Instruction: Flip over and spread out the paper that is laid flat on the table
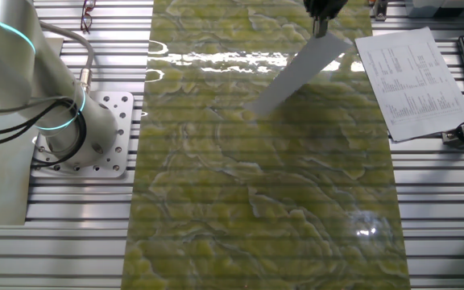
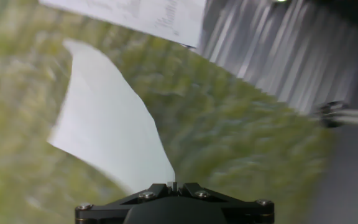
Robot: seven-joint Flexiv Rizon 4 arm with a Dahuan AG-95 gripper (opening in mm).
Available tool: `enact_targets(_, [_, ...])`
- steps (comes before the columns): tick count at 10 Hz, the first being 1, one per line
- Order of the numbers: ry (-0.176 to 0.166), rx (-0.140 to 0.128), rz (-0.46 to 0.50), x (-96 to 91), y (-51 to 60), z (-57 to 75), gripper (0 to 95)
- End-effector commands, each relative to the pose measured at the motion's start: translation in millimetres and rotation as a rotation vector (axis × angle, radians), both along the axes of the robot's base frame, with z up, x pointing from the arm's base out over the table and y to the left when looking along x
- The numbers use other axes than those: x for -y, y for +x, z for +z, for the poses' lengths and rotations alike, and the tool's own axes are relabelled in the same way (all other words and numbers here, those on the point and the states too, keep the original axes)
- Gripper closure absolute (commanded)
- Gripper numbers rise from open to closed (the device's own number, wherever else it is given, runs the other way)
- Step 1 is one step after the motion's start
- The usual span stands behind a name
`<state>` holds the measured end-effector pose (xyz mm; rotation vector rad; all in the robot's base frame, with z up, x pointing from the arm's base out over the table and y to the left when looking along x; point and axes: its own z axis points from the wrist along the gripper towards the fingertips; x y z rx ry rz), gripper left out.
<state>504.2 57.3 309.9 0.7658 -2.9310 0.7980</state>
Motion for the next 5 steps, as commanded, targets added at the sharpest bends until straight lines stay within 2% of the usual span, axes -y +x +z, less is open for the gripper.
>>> enact_targets(1, [-0.262,-0.018,0.175,14.3,-0.2,27.2,95.0])
enact_targets(3, [-0.293,-0.024,0.193,15.3,0.1,46.9,95.0])
enact_targets(5, [-0.290,-0.039,0.194,13.1,0.9,65.5,95.0])
